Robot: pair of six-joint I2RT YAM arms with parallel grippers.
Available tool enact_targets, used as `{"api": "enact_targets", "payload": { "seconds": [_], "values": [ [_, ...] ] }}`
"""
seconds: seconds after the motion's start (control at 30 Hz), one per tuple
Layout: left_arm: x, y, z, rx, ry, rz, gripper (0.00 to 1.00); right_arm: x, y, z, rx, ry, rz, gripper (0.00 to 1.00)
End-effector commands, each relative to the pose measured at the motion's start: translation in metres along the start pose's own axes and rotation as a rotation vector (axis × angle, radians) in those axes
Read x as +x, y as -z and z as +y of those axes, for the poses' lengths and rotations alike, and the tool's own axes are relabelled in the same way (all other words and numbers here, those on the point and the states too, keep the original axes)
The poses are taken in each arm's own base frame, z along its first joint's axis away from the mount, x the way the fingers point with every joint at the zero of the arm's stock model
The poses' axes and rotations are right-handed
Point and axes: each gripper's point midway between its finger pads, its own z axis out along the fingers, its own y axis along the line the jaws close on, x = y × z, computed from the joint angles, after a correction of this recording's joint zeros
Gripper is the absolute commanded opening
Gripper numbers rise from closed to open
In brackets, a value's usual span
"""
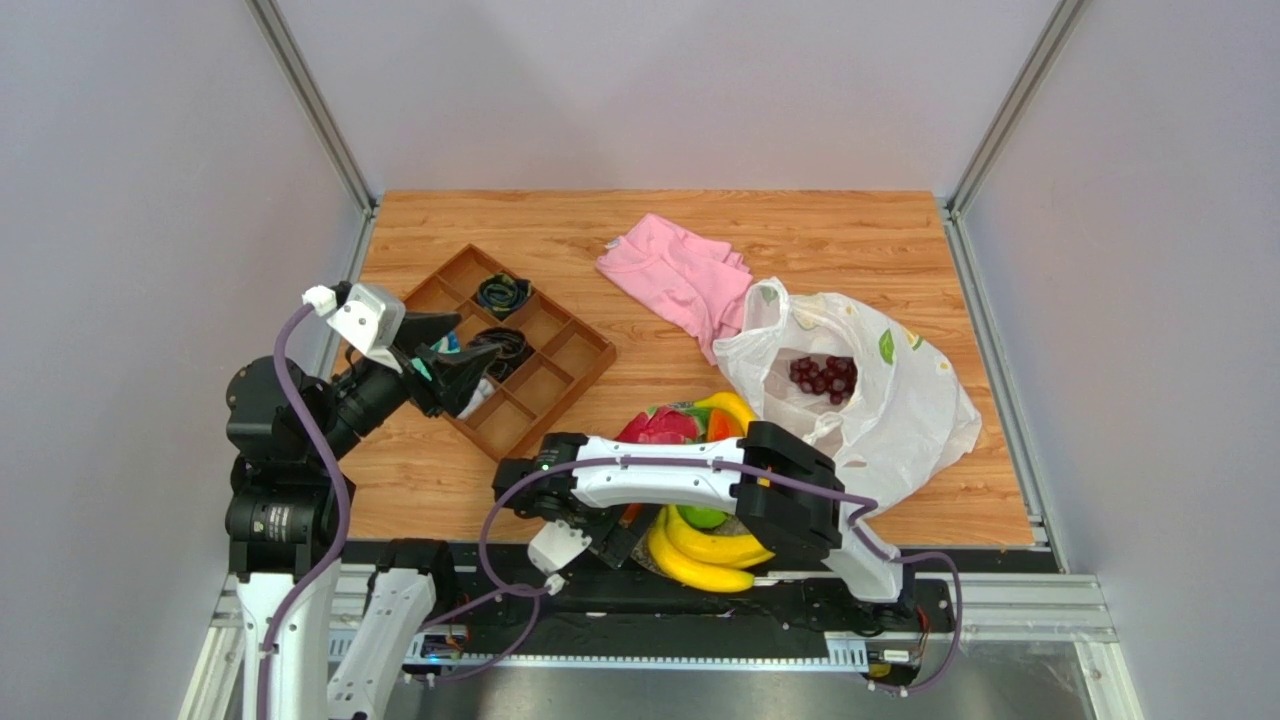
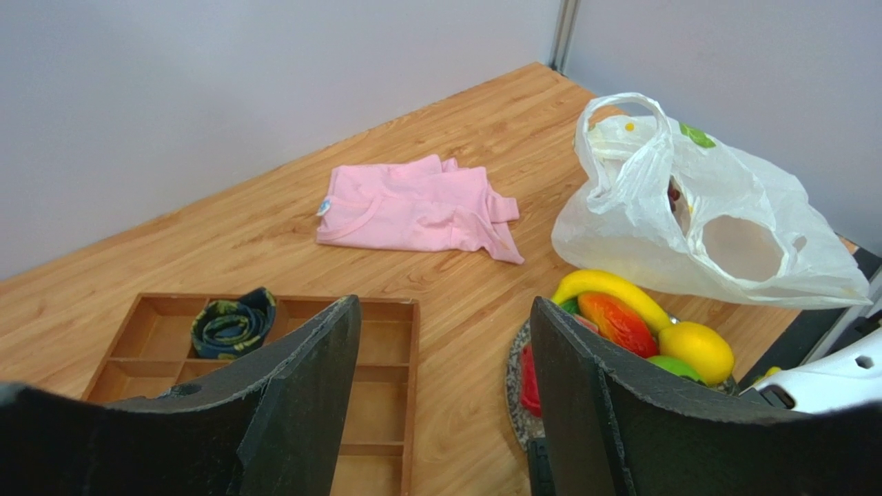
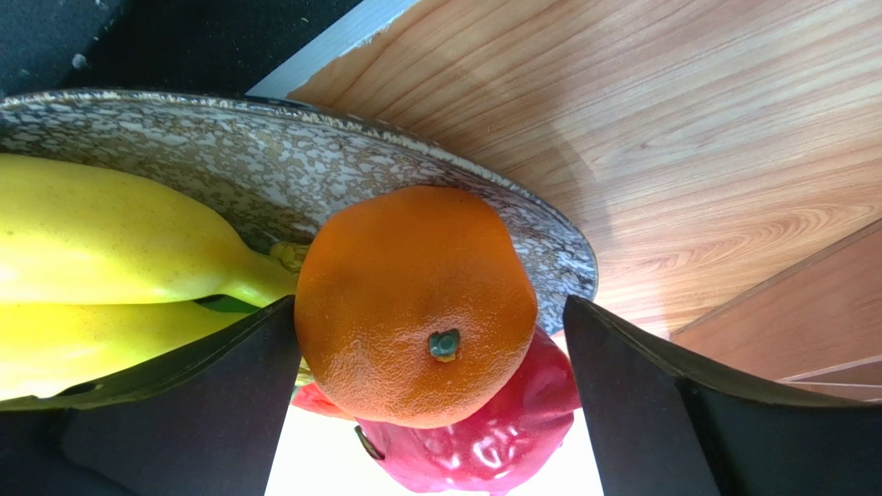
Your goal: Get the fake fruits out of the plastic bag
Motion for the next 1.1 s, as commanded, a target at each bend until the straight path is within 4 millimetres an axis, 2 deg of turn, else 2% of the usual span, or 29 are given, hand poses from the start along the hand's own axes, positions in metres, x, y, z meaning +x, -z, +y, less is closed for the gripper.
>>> {"api": "enact_targets", "payload": {
  "seconds": [0.0, 0.13, 0.33, 0.47, 0.5, 0.57, 0.6, 0.63, 0.67, 0.7, 0.73, 0.77, 0.8, 0.83, 0.87, 0.9, 0.93, 0.97, 1.0, 1.03, 1.07],
  "values": [
    [-0.010, -0.003, -0.002, 0.025, 0.011, -0.029, 0.69, 0.019, 0.018, 0.029, -0.100, 0.027, 0.071, 1.00],
    [-0.011, -0.007, -0.002, 0.038, 0.021, -0.030, 0.69, 0.010, 0.038, 0.021, -0.048, 0.006, 0.015, 1.00],
    [-0.019, -0.014, -0.002, 0.062, 0.038, -0.042, 0.69, 0.002, 0.081, 0.012, 0.030, -0.030, -0.061, 1.00],
    [-0.027, -0.020, 0.000, 0.073, 0.050, -0.050, 0.69, 0.015, 0.115, 0.011, 0.095, -0.082, -0.066, 1.00],
    [-0.031, -0.023, 0.002, 0.077, 0.050, -0.053, 0.69, 0.022, 0.132, 0.011, 0.140, -0.114, -0.086, 1.00],
    [-0.036, -0.028, 0.004, 0.082, 0.058, -0.059, 0.68, 0.034, 0.147, 0.020, 0.174, -0.191, -0.117, 1.00],
    [-0.041, -0.034, 0.007, 0.084, 0.055, -0.067, 0.69, 0.038, 0.149, 0.029, 0.162, -0.213, -0.132, 1.00],
    [-0.046, -0.038, 0.005, 0.098, 0.050, -0.074, 0.69, 0.048, 0.165, 0.040, 0.202, -0.269, -0.169, 1.00],
    [-0.059, -0.040, 0.005, 0.098, 0.028, -0.102, 0.69, 0.057, 0.167, 0.046, 0.207, -0.313, -0.178, 1.00],
    [-0.059, -0.052, 0.009, 0.107, 0.038, -0.088, 0.69, 0.066, 0.173, 0.052, 0.227, -0.355, -0.189, 1.00],
    [-0.064, -0.058, 0.004, 0.136, 0.035, -0.089, 0.69, 0.077, 0.182, 0.061, 0.261, -0.410, -0.213, 1.00],
    [-0.080, -0.061, 0.002, 0.143, 0.004, -0.113, 0.69, 0.093, 0.188, 0.059, 0.308, -0.523, -0.245, 1.00],
    [-0.076, -0.077, 0.008, 0.150, 0.017, -0.086, 0.69, 0.105, 0.195, 0.059, 0.347, -0.596, -0.270, 1.00],
    [-0.079, -0.086, 0.002, 0.178, 0.011, -0.083, 0.69, 0.119, 0.201, 0.058, 0.384, -0.671, -0.297, 1.00],
    [-0.091, -0.091, 0.001, 0.181, -0.025, -0.098, 0.69, 0.155, 0.215, 0.058, 0.476, -0.850, -0.348, 1.00],
    [-0.082, -0.111, 0.007, 0.186, -0.015, -0.060, 0.70, 0.175, 0.220, 0.058, 0.519, -0.946, -0.378, 1.00],
    [-0.081, -0.122, 0.000, 0.211, -0.019, -0.047, 0.70, 0.196, 0.227, 0.061, 0.566, -1.038, -0.411, 1.00],
    [-0.090, -0.129, -0.001, 0.213, -0.027, -0.053, 0.70, 0.244, 0.232, 0.071, 0.652, -1.224, -0.434, 1.00],
    [-0.077, -0.150, 0.003, 0.224, 0.003, -0.010, 0.70, 0.266, 0.233, 0.079, 0.684, -1.349, -0.453, 1.00],
    [-0.072, -0.160, -0.006, 0.257, 0.017, 0.011, 0.70, 0.285, 0.228, 0.089, 0.695, -1.434, -0.452, 1.00],
    [-0.068, -0.168, -0.014, 0.300, 0.020, 0.026, 0.69, 0.307, 0.214, 0.119, 0.635, -1.536, -0.435, 1.00]
  ]
}}
